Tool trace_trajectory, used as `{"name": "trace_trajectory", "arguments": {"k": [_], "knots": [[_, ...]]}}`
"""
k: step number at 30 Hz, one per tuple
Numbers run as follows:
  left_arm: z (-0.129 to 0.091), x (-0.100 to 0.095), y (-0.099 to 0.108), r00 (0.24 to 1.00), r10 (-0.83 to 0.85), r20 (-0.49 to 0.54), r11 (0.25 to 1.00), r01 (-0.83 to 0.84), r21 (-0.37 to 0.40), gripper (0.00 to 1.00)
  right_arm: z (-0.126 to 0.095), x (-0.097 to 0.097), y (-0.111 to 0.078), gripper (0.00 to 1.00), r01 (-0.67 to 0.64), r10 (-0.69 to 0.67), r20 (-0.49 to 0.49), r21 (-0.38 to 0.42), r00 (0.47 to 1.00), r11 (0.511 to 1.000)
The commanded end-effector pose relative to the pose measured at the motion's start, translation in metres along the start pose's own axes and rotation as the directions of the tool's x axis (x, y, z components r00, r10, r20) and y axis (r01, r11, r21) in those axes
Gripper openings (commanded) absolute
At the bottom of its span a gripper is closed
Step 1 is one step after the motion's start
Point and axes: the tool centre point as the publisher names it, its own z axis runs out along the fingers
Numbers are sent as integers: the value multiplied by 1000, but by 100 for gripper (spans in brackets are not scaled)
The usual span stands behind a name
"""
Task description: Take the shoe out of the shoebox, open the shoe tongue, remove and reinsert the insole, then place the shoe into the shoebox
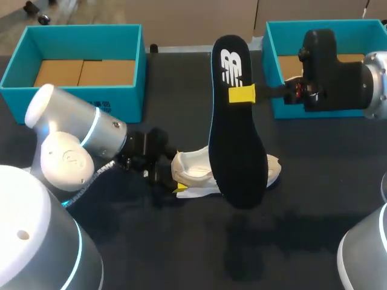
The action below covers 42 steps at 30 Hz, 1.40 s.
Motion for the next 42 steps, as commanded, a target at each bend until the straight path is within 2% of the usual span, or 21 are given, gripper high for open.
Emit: {"name": "trace_trajectory", "arguments": {"k": [1, 11, 20, 36, 42], "knots": [[-7, 1, -8, 1000, 7, 4, 995, -7, -98, 100, 2, -1, 0, 0, 0, 0, 0, -1, 1000, 1000], [-23, -3, -15, 998, 45, 50, 965, -31, -261, 100, 2, -1, 0, 0, 0, 0, 0, -1, 1000, 1000], [-37, -6, -25, 997, 59, 44, 911, -36, -410, 100, 2, -1, 0, 0, 0, 0, 0, -1, 1000, 1000], [-40, -6, -41, 997, 78, 13, 780, -53, -623, 100, 2, -1, 0, 0, 0, 0, 0, -1, 1000, 1000], [-38, -9, -46, 997, 75, 15, 745, -45, -665, 100, 2, -1, 0, 0, 0, 0, 0, -1, 1000, 1000]]}}
